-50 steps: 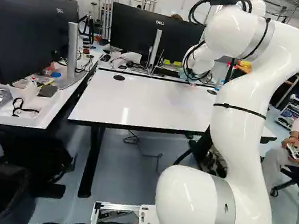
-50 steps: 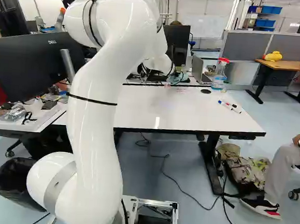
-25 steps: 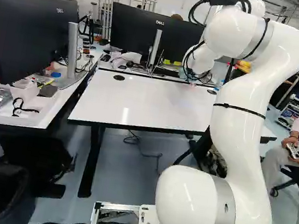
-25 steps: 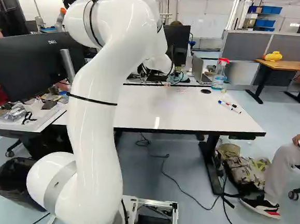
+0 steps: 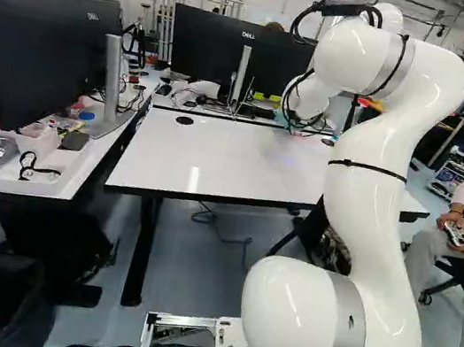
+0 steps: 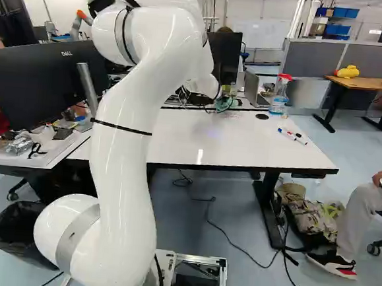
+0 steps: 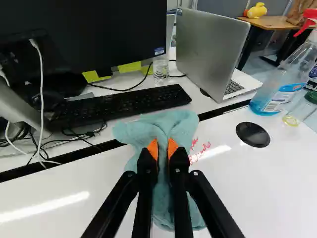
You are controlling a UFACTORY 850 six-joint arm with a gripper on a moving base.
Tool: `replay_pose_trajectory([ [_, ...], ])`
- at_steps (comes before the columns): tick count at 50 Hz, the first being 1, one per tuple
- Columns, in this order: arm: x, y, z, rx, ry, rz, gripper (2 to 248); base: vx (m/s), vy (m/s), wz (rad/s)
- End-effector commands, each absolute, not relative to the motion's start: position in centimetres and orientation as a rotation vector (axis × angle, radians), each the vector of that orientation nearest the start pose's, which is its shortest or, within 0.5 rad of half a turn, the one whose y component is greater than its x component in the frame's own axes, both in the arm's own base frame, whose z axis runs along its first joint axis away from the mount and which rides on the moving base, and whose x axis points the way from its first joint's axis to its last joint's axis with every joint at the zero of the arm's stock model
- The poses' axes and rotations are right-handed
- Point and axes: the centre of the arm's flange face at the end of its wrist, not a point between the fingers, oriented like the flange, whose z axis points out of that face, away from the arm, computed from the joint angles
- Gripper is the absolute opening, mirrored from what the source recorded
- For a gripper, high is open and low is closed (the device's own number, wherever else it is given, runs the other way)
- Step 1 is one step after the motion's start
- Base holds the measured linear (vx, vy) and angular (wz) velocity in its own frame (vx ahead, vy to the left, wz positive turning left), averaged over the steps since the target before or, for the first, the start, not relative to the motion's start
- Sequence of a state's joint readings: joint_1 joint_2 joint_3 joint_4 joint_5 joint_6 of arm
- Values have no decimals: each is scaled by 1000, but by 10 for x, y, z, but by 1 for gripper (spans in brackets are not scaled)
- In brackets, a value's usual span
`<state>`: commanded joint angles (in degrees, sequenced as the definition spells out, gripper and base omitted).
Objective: Clean the table with the green towel
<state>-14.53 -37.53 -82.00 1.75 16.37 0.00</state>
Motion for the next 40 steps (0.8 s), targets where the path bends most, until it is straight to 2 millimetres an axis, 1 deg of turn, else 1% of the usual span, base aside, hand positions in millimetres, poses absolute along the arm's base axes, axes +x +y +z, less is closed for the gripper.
replay_pose_trajectory([
  [40,706,-184,380,-2834,410,-1550,42,0,0,0],
])
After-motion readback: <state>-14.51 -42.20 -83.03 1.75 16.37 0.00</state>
